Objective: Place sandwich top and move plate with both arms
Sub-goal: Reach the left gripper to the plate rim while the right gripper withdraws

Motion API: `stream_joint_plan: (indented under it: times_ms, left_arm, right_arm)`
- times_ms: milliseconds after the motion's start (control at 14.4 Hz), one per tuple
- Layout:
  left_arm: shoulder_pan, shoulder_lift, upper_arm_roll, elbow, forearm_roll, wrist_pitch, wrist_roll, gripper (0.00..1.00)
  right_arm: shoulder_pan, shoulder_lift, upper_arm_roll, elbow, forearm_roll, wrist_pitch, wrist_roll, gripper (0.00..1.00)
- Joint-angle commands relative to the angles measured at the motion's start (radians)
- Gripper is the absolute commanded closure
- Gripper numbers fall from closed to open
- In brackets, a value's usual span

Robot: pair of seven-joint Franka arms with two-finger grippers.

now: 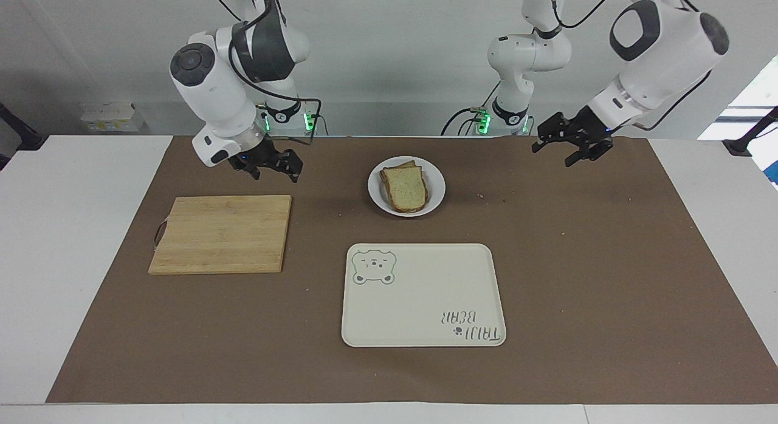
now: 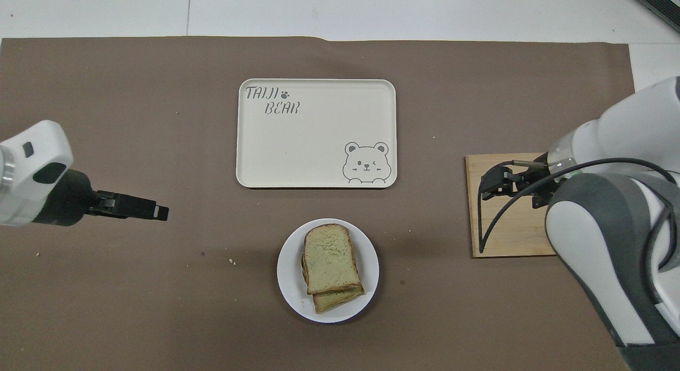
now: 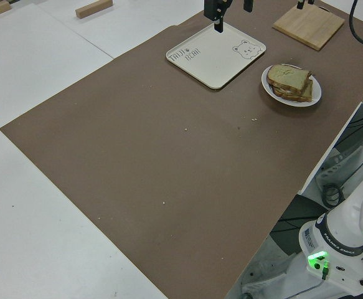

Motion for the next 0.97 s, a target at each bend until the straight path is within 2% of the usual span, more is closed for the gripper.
stream_joint_plan:
  times_ms: [0, 139, 346, 485, 623, 762, 900]
  left_arm:
    - [-0.060, -0.105, 0.011, -0.217, -0.110, 0.148, 0.003, 0.00]
    - [-0.093, -0.116, 0.010, -0.312, -0.191, 0.232, 0.015, 0.00]
    - [-0.127, -0.119, 0.010, -0.474, -0.405, 0.350, 0.229, 0.00]
    - [-0.201, -0.112, 0.010, -0.559, -0.518, 0.454, 0.285, 0.00]
    - [-0.283, -0.105, 0.010, -0.599, -0.690, 0.540, 0.319, 0.00]
    - [-0.338, -0.093, 0.011, -0.634, -0.904, 0.587, 0.455, 0.00]
    - [-0.348, -0.070, 0.010, -0.650, -0.968, 0.592, 0.505, 0.00]
  right_arm:
    - [-0.051, -0.021, 0.011, 0.002, -0.060, -0.010, -0.050, 0.00]
    - [-0.095, -0.032, 0.011, 0.018, -0.062, -0.027, -0.107, 0.00]
    - [-0.135, -0.034, 0.011, 0.061, -0.070, -0.058, -0.156, 0.00]
    - [-0.144, -0.038, 0.003, 0.078, -0.073, -0.058, -0.158, 0.00]
    - [-0.144, -0.044, -0.003, 0.109, -0.076, -0.059, -0.158, 0.00]
    - [-0.146, -0.043, -0.006, 0.164, -0.088, -0.097, -0.173, 0.00]
    - [-0.149, -0.041, -0.004, 0.227, -0.088, -0.150, -0.193, 0.00]
